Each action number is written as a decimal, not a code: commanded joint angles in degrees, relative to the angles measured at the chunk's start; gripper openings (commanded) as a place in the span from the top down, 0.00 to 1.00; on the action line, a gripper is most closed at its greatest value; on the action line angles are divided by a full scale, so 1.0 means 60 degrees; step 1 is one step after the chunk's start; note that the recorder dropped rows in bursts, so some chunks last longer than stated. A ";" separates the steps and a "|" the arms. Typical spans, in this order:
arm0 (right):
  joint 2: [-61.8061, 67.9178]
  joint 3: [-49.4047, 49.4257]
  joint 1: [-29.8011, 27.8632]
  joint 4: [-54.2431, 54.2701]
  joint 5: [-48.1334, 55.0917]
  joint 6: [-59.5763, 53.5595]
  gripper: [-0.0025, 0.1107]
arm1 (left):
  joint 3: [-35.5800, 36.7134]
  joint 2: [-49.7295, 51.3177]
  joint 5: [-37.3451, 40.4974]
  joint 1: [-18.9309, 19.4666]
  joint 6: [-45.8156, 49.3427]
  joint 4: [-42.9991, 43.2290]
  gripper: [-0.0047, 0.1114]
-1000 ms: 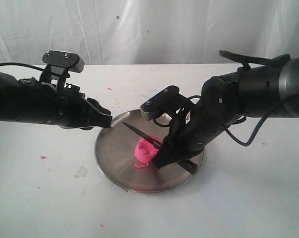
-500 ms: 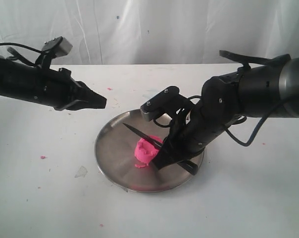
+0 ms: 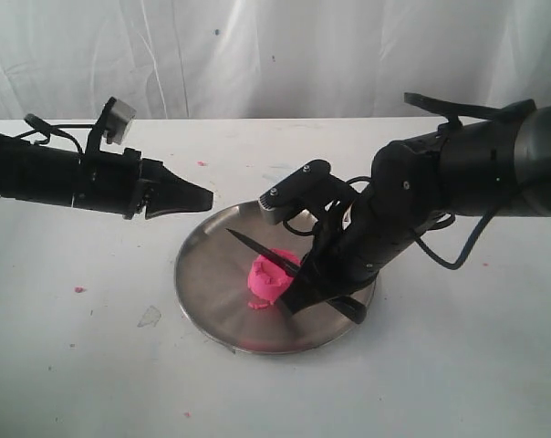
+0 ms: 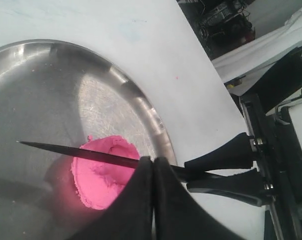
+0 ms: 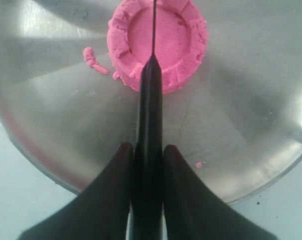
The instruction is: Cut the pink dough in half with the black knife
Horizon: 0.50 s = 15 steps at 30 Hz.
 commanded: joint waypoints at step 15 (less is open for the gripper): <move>-0.0037 -0.0017 -0.0115 -0.0393 0.0228 -0.0047 0.98 | -0.0304 0.0512 -0.1051 -0.1375 0.0137 -0.0030 0.96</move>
